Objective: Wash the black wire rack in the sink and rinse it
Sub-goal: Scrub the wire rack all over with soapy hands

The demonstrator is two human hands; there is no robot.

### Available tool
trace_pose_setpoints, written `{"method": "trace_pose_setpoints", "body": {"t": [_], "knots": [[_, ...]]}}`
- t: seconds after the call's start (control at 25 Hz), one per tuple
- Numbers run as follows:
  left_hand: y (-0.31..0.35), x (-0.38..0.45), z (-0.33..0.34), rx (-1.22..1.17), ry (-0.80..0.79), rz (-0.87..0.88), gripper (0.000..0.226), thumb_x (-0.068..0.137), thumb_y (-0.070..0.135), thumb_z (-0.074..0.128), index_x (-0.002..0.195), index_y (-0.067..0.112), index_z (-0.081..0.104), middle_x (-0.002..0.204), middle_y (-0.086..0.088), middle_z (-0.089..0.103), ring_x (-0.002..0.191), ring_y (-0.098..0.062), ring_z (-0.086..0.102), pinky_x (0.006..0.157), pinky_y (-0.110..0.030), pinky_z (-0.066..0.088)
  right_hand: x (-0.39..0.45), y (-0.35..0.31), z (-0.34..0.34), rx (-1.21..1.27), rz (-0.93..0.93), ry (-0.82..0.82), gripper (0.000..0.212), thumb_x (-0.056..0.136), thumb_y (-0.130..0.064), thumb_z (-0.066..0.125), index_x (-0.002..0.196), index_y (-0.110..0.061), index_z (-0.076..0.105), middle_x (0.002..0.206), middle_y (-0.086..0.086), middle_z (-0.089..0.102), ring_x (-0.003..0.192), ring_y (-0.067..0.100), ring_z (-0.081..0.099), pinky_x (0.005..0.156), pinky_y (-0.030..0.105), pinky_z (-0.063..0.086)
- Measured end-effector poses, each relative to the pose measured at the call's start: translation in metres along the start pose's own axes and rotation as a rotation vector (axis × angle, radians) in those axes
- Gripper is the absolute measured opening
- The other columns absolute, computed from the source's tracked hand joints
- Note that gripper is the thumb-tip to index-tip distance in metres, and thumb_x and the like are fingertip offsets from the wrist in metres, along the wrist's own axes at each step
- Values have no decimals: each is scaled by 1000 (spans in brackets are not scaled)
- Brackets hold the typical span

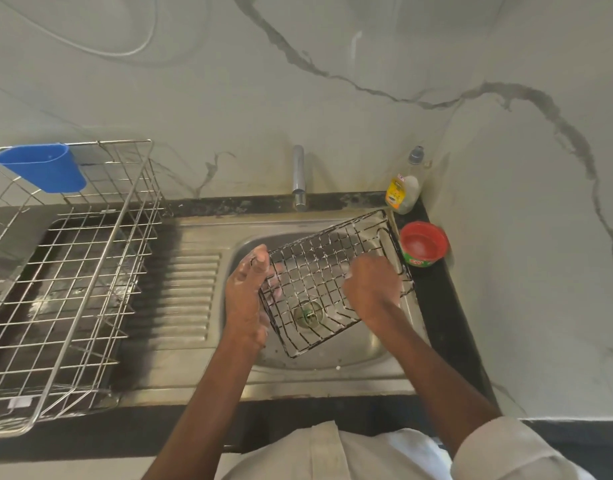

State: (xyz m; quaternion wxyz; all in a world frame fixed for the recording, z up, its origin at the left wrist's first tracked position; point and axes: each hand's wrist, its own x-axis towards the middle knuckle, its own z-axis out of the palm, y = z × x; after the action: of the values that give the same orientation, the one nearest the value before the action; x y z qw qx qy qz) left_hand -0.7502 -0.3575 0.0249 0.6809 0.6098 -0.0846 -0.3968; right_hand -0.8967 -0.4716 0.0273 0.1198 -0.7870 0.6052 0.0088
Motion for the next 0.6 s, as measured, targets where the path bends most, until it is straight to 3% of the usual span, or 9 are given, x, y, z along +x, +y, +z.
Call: {"method": "trace_pose_setpoints", "body": {"t": [0.08,0.16,0.24,0.4,0.52,0.6], "knots": [[0,0,1,6,16,1,69,66,59,82,126,26,74,113,-16,80,102,-30,72,76,-37,57,-17,-24,12,127,-124,-105,12,92,-14,71,103,-19,75,97,1,72,86,17,67,72,25,54],[-1,2,-1,-10,26,-26,68,69,58,81,127,25,73,113,-14,81,103,-29,75,80,-40,60,-37,-44,16,283,-322,-248,17,88,-13,76,100,-25,80,102,-3,77,96,17,70,86,29,57],[2,1,-2,-34,19,-46,65,69,57,80,125,24,72,110,-12,82,91,-24,76,70,-37,64,-46,-50,18,244,-472,-339,18,84,-17,81,99,-27,81,103,-5,78,102,17,69,95,35,56],[2,-1,-11,-72,40,-29,75,62,62,85,124,21,73,108,-15,80,82,-19,71,63,-32,60,-17,-21,-7,-28,-302,-223,7,94,-17,72,100,-20,75,98,-3,74,93,19,71,83,33,58],[0,-1,-18,-108,14,-27,74,65,59,87,127,21,72,107,-16,74,75,-18,66,60,-30,58,5,12,-29,-208,-187,-24,24,89,-8,68,113,-15,68,107,8,72,101,31,72,70,34,48],[-1,-1,-18,-109,-13,-29,76,66,57,87,130,20,72,109,-19,74,75,-18,65,60,-30,57,7,16,-30,-240,-162,-26,26,89,-6,69,114,-13,67,107,9,71,101,32,71,68,35,48]]}}
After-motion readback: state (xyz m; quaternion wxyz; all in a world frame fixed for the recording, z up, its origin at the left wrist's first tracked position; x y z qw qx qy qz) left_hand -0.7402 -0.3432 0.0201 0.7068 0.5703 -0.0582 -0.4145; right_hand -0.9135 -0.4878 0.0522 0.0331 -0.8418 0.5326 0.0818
